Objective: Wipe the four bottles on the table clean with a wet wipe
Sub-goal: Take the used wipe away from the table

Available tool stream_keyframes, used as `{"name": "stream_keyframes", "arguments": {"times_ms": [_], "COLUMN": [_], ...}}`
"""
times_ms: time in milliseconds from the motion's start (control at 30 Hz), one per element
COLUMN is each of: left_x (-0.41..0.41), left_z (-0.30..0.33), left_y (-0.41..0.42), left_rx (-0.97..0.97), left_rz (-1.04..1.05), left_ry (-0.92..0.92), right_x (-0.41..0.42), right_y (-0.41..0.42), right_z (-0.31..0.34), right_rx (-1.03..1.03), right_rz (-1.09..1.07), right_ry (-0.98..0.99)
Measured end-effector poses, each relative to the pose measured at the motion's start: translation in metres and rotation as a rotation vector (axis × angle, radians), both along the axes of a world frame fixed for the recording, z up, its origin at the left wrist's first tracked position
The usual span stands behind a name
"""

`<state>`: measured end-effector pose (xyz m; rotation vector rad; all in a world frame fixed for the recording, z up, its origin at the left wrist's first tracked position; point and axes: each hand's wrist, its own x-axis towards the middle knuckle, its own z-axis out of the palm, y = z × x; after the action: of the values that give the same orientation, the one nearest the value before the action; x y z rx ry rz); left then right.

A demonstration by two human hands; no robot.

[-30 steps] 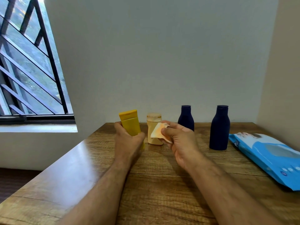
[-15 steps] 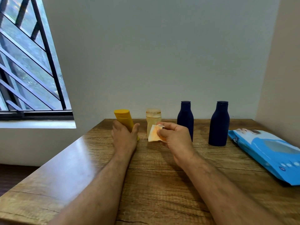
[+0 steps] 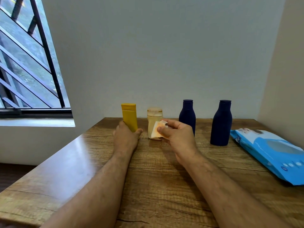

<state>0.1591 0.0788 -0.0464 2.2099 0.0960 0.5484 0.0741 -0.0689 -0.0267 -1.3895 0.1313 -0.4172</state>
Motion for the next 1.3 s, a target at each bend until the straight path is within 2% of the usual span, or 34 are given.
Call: {"name": "stream_keyframes", "arguments": {"times_ms": [367, 700, 833, 967, 1100, 1300], "left_x": [0.0, -0.03, -0.064, -0.105, -0.142, -0.194], "left_z": [-0.002, 0.0, 0.009, 0.017, 0.026, 0.042], "left_y": [0.001, 0.01, 0.026, 0.05, 0.086, 0.141], "left_rx": [-0.041, -0.026, 0.091, 0.324, 0.446, 0.527], "left_rz": [-0.01, -0.042, -0.147, -0.197, -0.157, -0.031], "left_ry": [0.115, 0.175, 0.129, 0.051, -0.054, -0.06], "right_x": [-0.005, -0.017, -0.025, -0.037, -0.056, -0.098], "right_y": [0.002, 0.006, 0.014, 0.031, 0.062, 0.132], "right_z": [-0.002, 0.001, 0.009, 0.021, 0.029, 0.037], "right_rx": [-0.094, -0.369, -0.487, -0.57, -0.67, -0.791], "right_rz": [0.013, -0.06, -0.048, -0.049, -0.039, 0.031], "right_ry": [0.027, -0.024, -0.045, -0.093, -0.139, -0.237]}}
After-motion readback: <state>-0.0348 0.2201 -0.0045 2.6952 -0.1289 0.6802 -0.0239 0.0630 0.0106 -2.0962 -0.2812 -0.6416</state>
